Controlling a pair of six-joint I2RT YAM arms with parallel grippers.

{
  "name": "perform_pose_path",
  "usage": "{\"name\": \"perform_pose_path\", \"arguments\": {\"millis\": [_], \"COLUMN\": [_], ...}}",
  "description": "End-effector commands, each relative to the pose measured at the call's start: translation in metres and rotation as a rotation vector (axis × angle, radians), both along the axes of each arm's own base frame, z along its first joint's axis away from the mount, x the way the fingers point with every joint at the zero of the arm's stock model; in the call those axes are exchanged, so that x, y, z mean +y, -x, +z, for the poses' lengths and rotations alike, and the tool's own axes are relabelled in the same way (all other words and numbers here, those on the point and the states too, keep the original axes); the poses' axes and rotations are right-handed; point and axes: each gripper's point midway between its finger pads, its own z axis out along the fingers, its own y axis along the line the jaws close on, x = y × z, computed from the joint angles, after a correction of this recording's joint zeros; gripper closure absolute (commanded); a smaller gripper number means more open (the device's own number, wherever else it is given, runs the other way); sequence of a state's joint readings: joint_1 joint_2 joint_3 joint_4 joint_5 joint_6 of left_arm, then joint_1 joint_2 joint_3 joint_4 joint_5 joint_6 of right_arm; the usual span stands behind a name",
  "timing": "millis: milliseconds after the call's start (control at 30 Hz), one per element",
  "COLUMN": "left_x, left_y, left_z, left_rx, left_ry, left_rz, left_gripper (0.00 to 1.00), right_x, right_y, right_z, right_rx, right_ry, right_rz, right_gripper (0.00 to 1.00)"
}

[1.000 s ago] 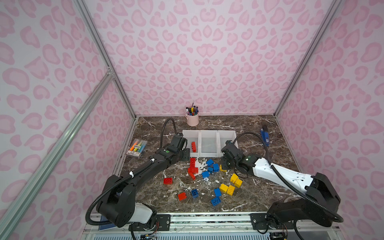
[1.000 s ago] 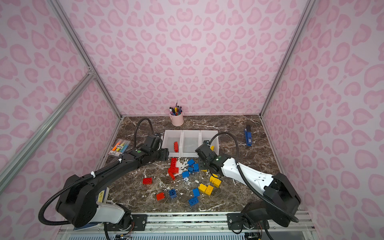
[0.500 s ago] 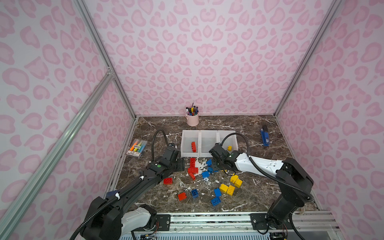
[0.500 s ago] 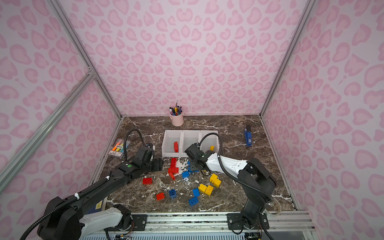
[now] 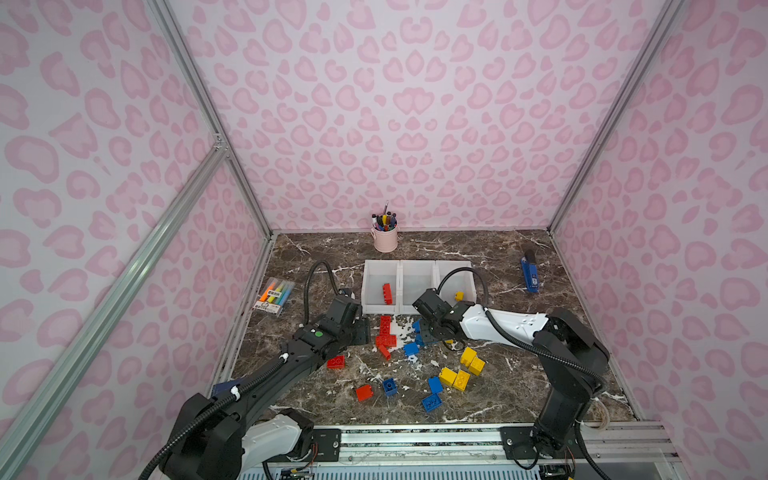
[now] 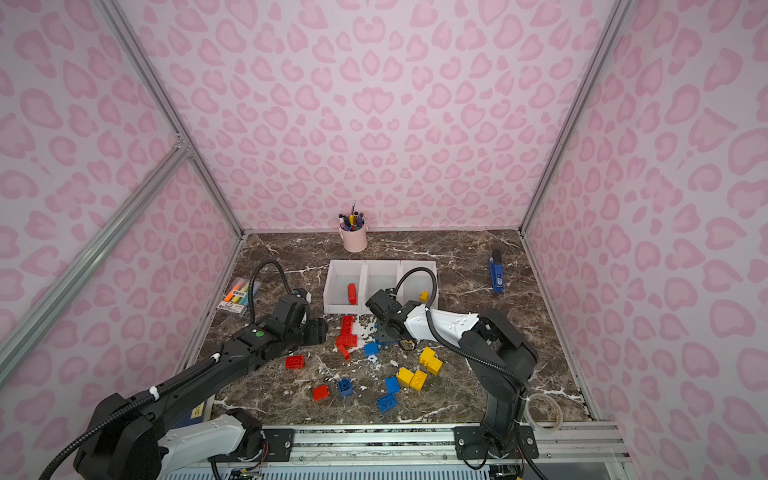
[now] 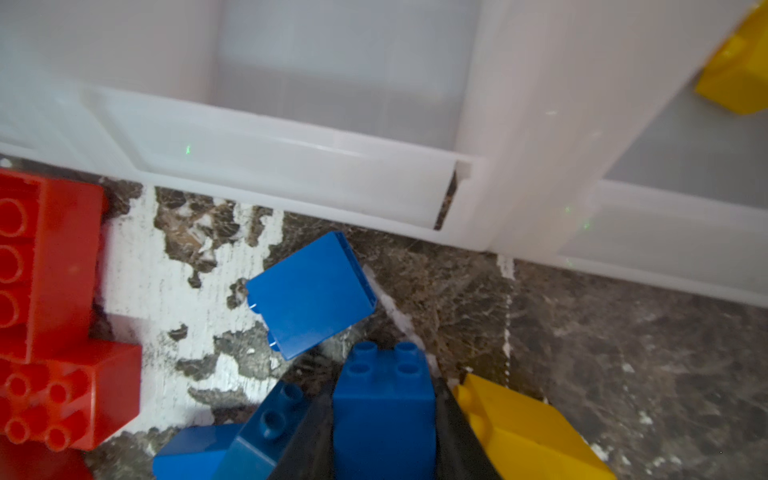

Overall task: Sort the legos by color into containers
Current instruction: 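Grasp a blue brick with the right gripper, then place the blue brick in the middle compartment while the left gripper lowers to red bricks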

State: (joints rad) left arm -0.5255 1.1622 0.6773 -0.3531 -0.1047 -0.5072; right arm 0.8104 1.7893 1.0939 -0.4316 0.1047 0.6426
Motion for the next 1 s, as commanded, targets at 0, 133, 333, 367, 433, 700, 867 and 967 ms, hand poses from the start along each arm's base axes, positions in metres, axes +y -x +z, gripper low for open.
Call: {"name": "perform_pose_path", "arguments": {"millis": [0, 133, 333, 367, 433, 700, 867, 967], "left_x": [0.0, 0.0, 0.0, -0.001, -0.002, 0.0, 0.003, 0.003], "left_y": [-0.001, -0.001, 0.0, -0.001, 0.0, 0.007, 0.011, 0.012], "left_z": [0.002, 0.002, 0.001, 0.002, 0.002, -0.002, -0.003, -0.004], "left_rx": [-0.013, -0.014, -0.011, -0.012, -0.01, -0.001, -0.002, 0.002], "left_ry": [0.011, 0.009, 0.01, 0.013, 0.015, 0.022, 0.022, 0.017], "left_rz": [0.009, 0.011, 0.01, 0.01, 0.007, 0.012, 0.02, 0.021], "left_gripper": [0.29, 0.29, 0.29, 0.29, 0.29, 0.29, 0.29, 0.29], "right_x": [0.001, 0.0, 0.002, 0.004, 0.01, 0.022, 0.022, 0.024], "right_y": [-0.001, -0.003, -0.03, -0.038, -0.054, -0.124, -0.135, -0.131], "right_z": [0.004, 0.026, 0.072, 0.077, 0.085, 0.089, 0.081, 0.086], "right_rx": [-0.006, -0.042, -0.143, -0.149, -0.165, -0.197, -0.171, -0.185], "right_ry": [-0.004, -0.013, 0.015, 0.02, 0.023, 0.005, 0.01, 0.004], "right_rz": [0.0, 0.009, 0.036, 0.045, 0.062, 0.038, 0.033, 0.036], "right_gripper": [0.71, 0.73, 0.73, 0.73, 0.73, 0.74, 0.47, 0.33]}}
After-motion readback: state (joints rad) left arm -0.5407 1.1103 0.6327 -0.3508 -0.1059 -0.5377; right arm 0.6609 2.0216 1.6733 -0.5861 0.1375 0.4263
